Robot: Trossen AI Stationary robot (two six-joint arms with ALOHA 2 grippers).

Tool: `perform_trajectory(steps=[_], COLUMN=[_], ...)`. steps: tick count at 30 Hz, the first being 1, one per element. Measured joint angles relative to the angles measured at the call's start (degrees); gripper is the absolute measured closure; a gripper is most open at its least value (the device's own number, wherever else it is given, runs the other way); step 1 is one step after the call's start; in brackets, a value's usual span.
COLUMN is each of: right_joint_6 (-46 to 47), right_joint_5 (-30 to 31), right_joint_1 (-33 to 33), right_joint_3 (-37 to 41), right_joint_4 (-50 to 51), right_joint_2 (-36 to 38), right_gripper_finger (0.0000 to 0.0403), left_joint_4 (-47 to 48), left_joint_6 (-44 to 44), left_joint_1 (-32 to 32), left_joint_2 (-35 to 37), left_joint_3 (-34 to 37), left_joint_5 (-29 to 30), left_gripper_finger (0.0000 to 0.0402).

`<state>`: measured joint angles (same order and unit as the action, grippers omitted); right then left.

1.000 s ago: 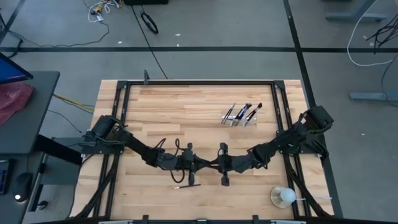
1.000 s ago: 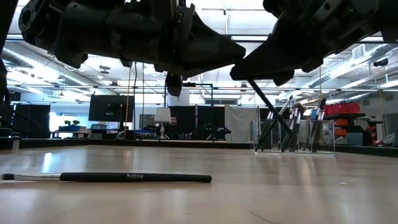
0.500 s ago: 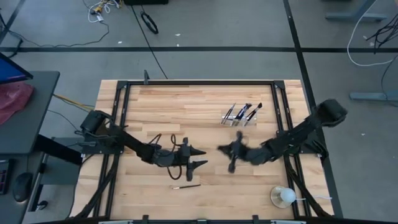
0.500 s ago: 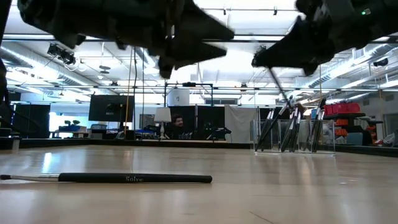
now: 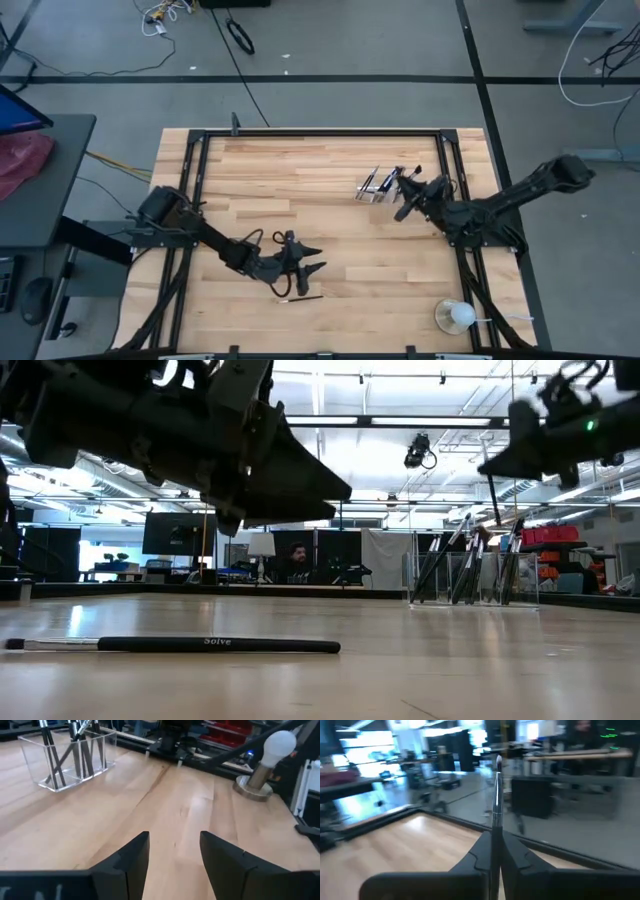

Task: Put items in baskets/containers
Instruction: Put the black eyeshadow brush into the transparent organizer

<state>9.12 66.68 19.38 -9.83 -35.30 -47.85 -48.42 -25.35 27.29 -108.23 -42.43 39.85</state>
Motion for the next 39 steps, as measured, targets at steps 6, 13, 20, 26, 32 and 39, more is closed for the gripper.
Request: perform_trajectory(steps=[6, 13, 20, 26, 32, 39], right_joint_6=[7.53, 7.03, 13.87, 14.50, 17.10, 17.96], right_joint_5=[0.68, 1.33, 0.89, -0.14, -0.40, -1.17], right_joint_1=[-7.83, -12.42, -12.84, -12.84, -12.82, -12.81], right_joint_3=[5.35, 7.88, 8.90, 8.90, 8.90, 8.90], right_joint_4=[0.27, 0.17, 0.65, 0.62, 1.72, 4.96], right_joint_2=[-0.26, -0.37, -0.92, -1.97, -3.33, -3.86], right_gripper_finger=[0.0390, 0.0390, 0.0390, 0.0385, 0.0355, 0.0322], left_joint_4=[0.08, 0.17, 0.25, 0.19, 0.17, 0.09], left_joint_6=[-2.21, -2.70, -2.66, -2.64, -2.61, -2.61], left_joint_1=[0.00, 0.02, 0.00, 0.00, 0.00, 0.00], left_joint_2=[-1.30, -1.28, -1.28, -1.28, -1.28, -1.28], left_joint_3=[-0.01, -0.03, -0.03, -0.03, -0.03, -0.03], left_joint_5=[0.81, 0.49, 0.63, 0.63, 0.64, 0.64], left_gripper_finger=[0.0220, 0.0220, 0.0220, 0.0220, 0.0220, 0.0220])
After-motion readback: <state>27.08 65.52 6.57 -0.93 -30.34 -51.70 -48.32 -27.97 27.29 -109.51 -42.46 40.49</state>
